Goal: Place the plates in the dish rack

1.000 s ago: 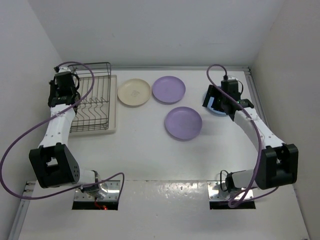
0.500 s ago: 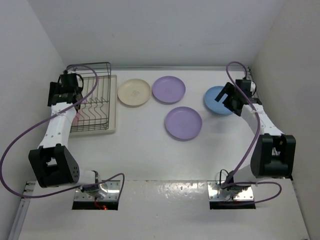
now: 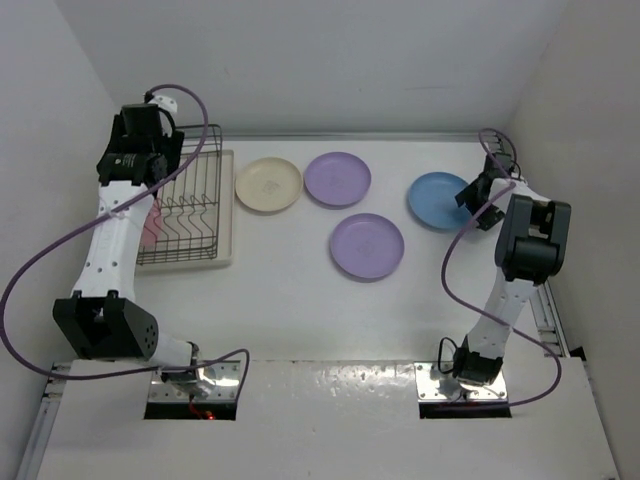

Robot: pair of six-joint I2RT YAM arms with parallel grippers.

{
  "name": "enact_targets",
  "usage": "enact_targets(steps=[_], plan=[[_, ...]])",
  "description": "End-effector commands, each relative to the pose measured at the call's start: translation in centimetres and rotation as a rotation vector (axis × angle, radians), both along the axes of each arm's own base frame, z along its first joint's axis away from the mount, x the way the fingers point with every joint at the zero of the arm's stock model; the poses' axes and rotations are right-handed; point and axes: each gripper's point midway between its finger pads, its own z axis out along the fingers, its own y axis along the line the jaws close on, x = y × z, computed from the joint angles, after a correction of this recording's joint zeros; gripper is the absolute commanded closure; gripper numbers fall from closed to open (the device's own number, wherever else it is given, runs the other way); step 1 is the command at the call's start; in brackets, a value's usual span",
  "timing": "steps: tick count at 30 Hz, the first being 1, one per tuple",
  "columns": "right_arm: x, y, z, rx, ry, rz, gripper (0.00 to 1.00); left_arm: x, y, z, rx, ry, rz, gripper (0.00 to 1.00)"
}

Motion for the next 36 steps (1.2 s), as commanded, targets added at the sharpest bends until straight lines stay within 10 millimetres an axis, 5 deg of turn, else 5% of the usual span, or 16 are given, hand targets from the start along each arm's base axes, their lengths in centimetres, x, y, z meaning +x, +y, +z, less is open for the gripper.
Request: enact_targets(steps=[1, 7, 10, 14, 15, 17, 18, 19, 20, 21, 24, 29, 31, 36], plan=[[1.3, -0.9, -0.7, 0.026, 0.010, -0.037, 0.29, 1.3, -3.7, -1.3, -0.106, 0.043, -0.125, 0.15], [0.3, -1.6, -0.8, -0.014, 0.026, -0.050, 1.00, 2.9, -9.0, -3.2, -0.125, 0.101, -0.268, 0.15], [0.2, -1.8, 1.7, -0.099, -0.008, 0.015, 1.00, 3.3, -13.2, -3.9, -0.166, 0.127, -0.398, 0.15], [1.1, -0.9, 11.2, -0.318, -0.177, 0.139, 1.00, 3.3, -20.0, -4.3, -0.279, 0.156, -0.607, 0.11], [1.3, 0.2, 12.4, -0.355, -0.197, 0.187, 1.00, 3.3, -22.0, -4.8, -0.330, 0.175, -0.673, 0.11], [1.6, 2.8, 18.5, -0.438, -0.352, 0.268, 1.00, 2.8, -24.7, -4.7, -0.386, 0.185, -0.762, 0.11], [0.5, 3.7, 19.6, -0.463, -0.376, 0.290, 1.00, 2.8, -25.6, -4.9, -0.424, 0.193, -0.787, 0.11], [0.6, 6.3, 20.5, -0.494, -0.402, 0.367, 1.00, 2.2, -27.6, -5.3, -0.487, 0.219, -0.852, 0.11], [-0.2, 8.2, 23.8, -0.514, -0.490, 0.386, 1.00, 1.7, -28.9, -4.8, -0.514, 0.217, -0.893, 0.11], [-0.8, 11.7, 23.1, -0.491, -0.510, 0.470, 1.00, 1.1, -30.3, -5.0, -0.563, 0.240, -0.941, 0.11], [-2.6, 17.2, 24.9, -0.415, -0.644, 0.605, 1.00, -0.2, -32.7, -4.7, -0.601, 0.253, -1.032, 0.10], [-6.0, 26.5, 22.3, -0.287, -0.656, 0.887, 1.00, -1.7, -34.7, -5.1, -0.630, 0.285, -1.128, 0.08], [-6.5, 27.7, 21.9, -0.280, -0.653, 0.923, 1.00, -2.6, -35.3, -4.6, -0.637, 0.283, -1.171, 0.08], [-8.6, 32.2, 21.6, -0.192, -0.693, 1.070, 1.00, -3.7, -35.0, -8.6, -0.609, 0.367, -1.155, 0.14]])
